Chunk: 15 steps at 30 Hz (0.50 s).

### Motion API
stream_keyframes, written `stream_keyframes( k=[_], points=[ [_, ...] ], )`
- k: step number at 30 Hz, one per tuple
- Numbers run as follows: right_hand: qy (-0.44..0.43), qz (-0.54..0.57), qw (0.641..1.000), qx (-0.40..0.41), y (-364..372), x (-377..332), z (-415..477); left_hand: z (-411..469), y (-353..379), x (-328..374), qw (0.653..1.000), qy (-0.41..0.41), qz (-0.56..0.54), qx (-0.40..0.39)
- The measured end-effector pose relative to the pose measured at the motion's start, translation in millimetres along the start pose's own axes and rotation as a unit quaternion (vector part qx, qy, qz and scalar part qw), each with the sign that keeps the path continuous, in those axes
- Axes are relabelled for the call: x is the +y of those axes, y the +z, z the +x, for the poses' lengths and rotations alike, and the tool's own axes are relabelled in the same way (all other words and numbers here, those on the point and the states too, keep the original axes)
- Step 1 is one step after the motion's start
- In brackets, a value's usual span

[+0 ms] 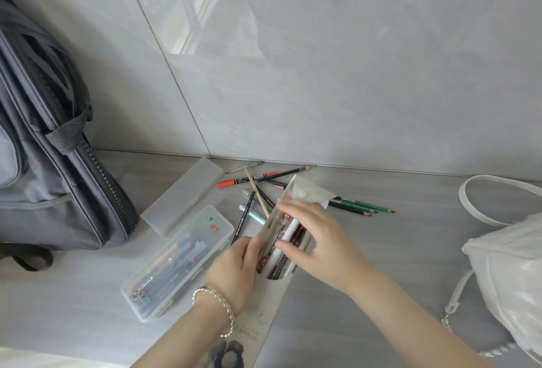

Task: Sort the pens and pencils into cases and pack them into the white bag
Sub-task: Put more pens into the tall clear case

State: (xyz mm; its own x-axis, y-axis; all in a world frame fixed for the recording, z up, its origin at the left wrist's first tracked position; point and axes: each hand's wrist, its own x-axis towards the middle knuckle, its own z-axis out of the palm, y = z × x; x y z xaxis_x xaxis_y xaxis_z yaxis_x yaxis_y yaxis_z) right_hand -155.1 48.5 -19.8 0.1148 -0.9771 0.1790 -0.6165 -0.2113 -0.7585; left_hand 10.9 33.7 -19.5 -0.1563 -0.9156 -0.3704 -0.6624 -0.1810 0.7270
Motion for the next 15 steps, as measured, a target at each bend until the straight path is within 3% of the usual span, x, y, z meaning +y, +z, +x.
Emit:
stream_keyframes(
  k=[3, 7, 12, 15],
  points=[
    [-0.022, 0.003, 0.997, 0.072, -6, 3, -3, -1, -2, 1, 1.0, 0.007, 0.022, -0.005],
    [-0.06, -0.071, 0.984, 0.153, -16, 13, -2, -3, -2, 2, 0.999, 0.0, 0.036, -0.003],
    [0.101, -0.122, 0.987, -0.001, -21, 8, 3, -5, -1, 3, 0.999, 0.003, 0.038, -0.007],
    [0.136, -0.101, 0.985, -0.038, -15, 7, 4, -5, 0, 3, 0.999, 0.007, 0.045, -0.006]
  ],
)
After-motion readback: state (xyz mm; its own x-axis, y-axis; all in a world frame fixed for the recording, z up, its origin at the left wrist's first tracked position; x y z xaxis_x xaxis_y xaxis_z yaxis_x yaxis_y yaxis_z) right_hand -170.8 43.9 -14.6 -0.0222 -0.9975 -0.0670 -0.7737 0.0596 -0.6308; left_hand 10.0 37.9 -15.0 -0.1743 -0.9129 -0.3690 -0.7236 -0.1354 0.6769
